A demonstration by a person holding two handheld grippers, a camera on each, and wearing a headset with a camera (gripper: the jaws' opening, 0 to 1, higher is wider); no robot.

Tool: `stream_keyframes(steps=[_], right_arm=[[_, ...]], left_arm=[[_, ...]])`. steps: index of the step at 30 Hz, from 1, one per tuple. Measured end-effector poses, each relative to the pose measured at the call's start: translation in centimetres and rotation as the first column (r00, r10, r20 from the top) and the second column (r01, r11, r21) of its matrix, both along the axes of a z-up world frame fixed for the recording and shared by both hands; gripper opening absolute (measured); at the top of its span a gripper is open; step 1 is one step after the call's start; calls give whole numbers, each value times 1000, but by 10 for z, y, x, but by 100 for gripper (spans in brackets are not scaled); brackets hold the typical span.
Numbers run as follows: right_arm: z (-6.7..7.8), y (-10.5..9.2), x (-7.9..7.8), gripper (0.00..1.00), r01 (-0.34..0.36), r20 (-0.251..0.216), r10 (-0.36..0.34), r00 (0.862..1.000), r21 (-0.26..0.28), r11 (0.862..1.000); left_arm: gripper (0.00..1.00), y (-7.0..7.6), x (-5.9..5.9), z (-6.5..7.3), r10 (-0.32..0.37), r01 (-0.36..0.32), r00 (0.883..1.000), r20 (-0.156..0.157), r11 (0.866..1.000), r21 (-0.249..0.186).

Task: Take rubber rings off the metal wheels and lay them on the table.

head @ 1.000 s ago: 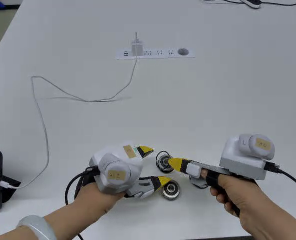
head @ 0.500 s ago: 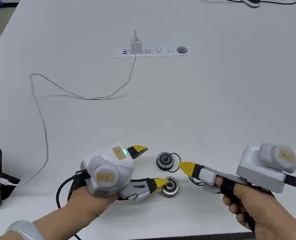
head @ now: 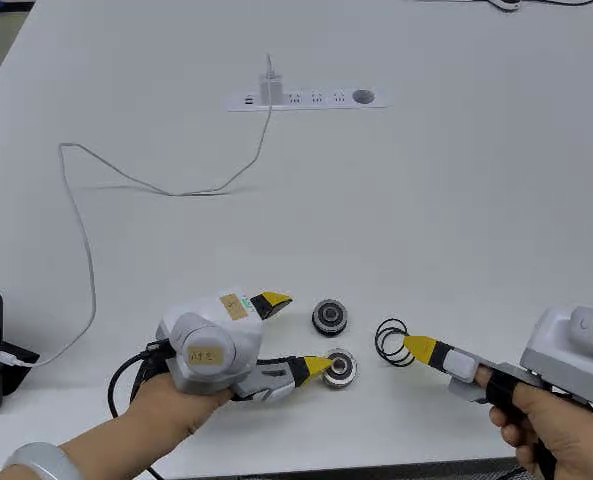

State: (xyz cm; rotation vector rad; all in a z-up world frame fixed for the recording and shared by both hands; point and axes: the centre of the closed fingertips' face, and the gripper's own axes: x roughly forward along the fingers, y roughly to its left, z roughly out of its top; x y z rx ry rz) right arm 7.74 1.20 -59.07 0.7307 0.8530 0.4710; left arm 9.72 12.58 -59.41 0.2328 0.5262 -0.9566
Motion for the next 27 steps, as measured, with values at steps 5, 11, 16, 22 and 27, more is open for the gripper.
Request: stream_keyframes(steps=[5, 11, 16, 22, 27], right_arm=[[-9, -4, -1, 2, -16, -14, 15, 1000, -49, 999], [-17, -5, -2, 6, -73, -5, 73, 997, -151, 986], [-19, -6, -4, 7, -126, 17, 134, 991, -237, 963], [-23, -9, -7, 11, -181, 30, 203, 979, -337, 924], [-23, -14, -5, 17, -187, 46, 222, 974, -388, 902]], left_arm=[[55, 0, 0, 1, -2, 2, 1000, 3, 1000, 3], [54, 0, 0, 1, -2, 2, 1000, -1, 1000, 4], [53, 0, 0, 2, -5, 5, 1000, -2, 1000, 5], [52, -1, 0, 2, -11, 11, 1000, 0, 1000, 10], [50, -4, 0, 3, -19, 19, 1000, 2, 1000, 11]])
